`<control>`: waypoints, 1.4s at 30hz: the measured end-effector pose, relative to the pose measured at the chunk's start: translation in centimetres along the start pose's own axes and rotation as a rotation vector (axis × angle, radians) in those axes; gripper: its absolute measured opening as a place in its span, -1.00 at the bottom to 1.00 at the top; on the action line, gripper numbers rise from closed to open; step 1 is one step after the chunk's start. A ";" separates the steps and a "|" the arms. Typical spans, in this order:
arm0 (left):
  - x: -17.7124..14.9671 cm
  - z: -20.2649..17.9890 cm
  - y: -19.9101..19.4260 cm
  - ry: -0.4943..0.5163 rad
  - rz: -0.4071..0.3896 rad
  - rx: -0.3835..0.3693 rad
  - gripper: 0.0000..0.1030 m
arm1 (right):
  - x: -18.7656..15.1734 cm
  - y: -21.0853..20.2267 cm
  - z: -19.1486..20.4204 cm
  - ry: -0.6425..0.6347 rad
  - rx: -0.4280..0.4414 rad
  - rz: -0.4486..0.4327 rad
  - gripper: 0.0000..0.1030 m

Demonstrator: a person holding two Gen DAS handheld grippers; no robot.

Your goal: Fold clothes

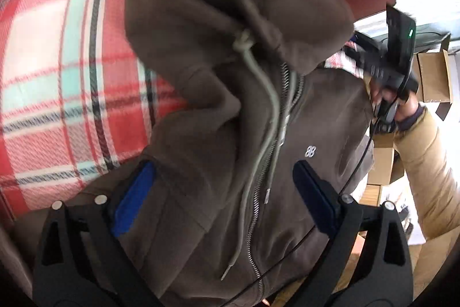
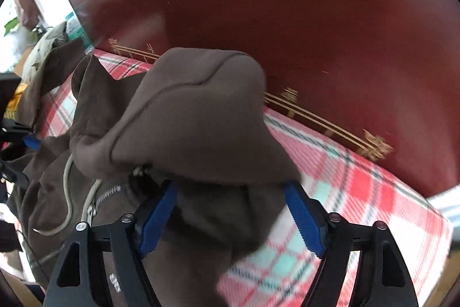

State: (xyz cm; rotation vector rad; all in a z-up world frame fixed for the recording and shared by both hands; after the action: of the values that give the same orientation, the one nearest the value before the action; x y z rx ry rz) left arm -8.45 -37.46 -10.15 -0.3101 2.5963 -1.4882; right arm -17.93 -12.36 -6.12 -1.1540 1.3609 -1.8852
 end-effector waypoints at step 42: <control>-23.9 10.5 -10.6 -0.189 -0.231 0.182 0.59 | -39.5 -5.5 17.7 0.602 0.612 0.221 0.46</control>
State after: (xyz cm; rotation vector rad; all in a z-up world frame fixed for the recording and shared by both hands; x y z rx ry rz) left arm 18.16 -45.67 -6.03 -0.7117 2.3221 -1.6627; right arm 17.03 13.08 -11.65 -0.1309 0.9917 -2.3304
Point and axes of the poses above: each gripper's, at about its wrist camera, not at the fingertips, and y roughly the way its jaws point, z to its left, x to its top, the point moved 6 cm from there along y, roughly the way its jaws point, and after that the axes turned 6 degrees about z, right-handed, at the moved point
